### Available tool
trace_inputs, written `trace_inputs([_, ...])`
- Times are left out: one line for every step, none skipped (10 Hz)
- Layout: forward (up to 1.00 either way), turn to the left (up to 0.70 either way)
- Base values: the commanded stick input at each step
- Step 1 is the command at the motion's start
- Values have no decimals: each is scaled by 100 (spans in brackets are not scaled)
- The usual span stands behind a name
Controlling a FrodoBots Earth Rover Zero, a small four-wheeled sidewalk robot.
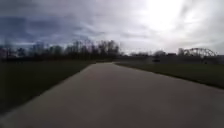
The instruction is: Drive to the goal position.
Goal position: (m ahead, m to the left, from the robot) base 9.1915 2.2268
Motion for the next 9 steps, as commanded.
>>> trace_inputs([100, 0])
trace_inputs([100, 0])
trace_inputs([100, 0])
trace_inputs([100, 0])
trace_inputs([100, 0])
trace_inputs([100, 0])
trace_inputs([100, 0])
trace_inputs([100, 0])
trace_inputs([100, 0])
